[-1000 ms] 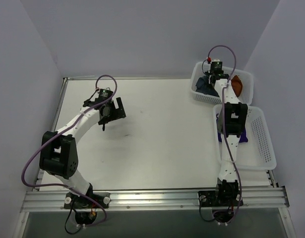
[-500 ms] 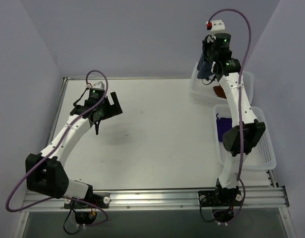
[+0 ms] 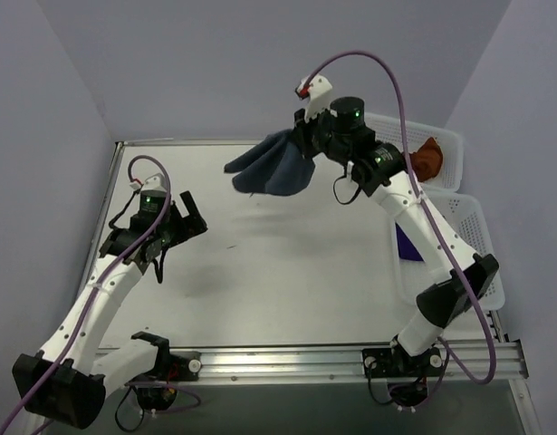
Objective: Fold and stack the towels
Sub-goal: Place the towel at the center of the board, then flatten out the towel at the center of the board.
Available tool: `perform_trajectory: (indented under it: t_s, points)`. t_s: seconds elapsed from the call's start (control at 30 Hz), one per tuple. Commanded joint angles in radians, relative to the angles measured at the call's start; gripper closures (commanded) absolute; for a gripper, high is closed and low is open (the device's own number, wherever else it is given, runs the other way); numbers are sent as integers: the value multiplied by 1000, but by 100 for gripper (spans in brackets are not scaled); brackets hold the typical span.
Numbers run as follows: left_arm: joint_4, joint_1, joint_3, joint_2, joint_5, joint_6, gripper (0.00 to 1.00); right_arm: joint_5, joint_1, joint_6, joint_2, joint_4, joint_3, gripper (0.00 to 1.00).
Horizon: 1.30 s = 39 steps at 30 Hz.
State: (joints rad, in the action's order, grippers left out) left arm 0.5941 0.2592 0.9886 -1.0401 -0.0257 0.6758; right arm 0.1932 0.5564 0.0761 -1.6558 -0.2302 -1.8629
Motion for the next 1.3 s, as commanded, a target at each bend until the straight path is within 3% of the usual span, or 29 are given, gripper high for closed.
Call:
perform_trajectory:
  t_s: [0.0,0.03,0.13,0.17,0.2,0.3,0.63,0.87,1.1,1.27]
  points:
    - [61,-9,-13,37,-57,39,6,2,-29,-125,70,91,234,100]
    - [67,-11,-22,37,-54,39,6,-23,-29,-163,73,94,290,97]
    - [87,-12,-44,17,-40,44,6,-119,-32,-237,53,65,457,56]
    - [88,-12,-57,14,-34,47,6,-147,-33,-252,30,49,484,34]
    - [87,-12,-67,9,-26,50,6,-222,-32,-268,19,28,505,21]
    - [82,-12,-93,-6,1,51,6,-314,-30,-328,8,-17,583,4]
    - [-74,47,-267,-9,199,106,6,-368,-30,-524,229,11,906,0]
    - [-137,307,-284,-50,199,168,6,-362,-39,-581,315,-52,1002,0]
    - [-270,552,-335,-107,190,293,6,-327,-52,-619,333,15,1076,0]
    - [-303,630,-306,-228,173,314,2,-333,-58,-630,356,40,1110,1]
